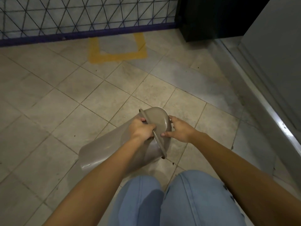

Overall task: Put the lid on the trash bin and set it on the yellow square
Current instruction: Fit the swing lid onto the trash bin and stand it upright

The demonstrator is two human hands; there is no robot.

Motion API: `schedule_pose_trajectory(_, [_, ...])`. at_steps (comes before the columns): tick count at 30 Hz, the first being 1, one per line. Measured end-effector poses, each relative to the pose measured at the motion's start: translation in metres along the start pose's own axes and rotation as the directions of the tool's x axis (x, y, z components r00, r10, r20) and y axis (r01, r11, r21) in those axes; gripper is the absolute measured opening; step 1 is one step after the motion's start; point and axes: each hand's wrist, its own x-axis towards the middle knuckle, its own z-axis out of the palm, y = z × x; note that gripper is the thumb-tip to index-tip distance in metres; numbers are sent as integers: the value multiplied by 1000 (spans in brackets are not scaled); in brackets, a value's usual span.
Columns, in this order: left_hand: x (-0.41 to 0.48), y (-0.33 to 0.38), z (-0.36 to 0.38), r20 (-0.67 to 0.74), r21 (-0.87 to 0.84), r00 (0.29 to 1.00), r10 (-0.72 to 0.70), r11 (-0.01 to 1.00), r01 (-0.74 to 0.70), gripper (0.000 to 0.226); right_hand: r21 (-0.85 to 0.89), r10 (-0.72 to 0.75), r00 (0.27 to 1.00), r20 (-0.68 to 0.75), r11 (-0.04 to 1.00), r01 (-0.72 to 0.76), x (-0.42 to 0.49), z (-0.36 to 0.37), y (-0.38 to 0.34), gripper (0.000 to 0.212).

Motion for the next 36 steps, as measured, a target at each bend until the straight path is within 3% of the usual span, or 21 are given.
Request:
schedule_pose_trajectory(13, [-22, 47, -56, -88, -137, 995, 56, 988, -68, 17, 4, -181, 971, -153, 983, 184, -10, -28, -47, 118])
schedule_pose_trajectory(16, [-25, 59, -68, -97, -199, 994, 54, 977, -73, 22, -6, -200, 960, -195, 979, 203, -12, -38, -58, 112])
schedule_pose_trajectory(22, [-28, 68, -85, -70, -303, 997, 29, 952, -49, 12, 151, -68, 965, -253, 982, 109, -4, -50, -48, 92])
schedule_pose_trajectory(25, [-30, 67, -90, -52, -347, 998, 31, 937, -47, 11, 244, 53, 966, -255, 970, 11, -2, -45, -37, 94])
schedule_pose_trajectory(31, [-31, 63, -98, -29, -379, 999, 36, 924, -44, 10, 353, 298, 954, -37, 897, -266, 0, -24, -26, 93])
schedule_pose_trajectory(36, [-29, 58, -108, -16, -416, 999, 52, 908, -54, 11, 394, 287, 958, 4, 880, -266, 0, -21, -30, 96])
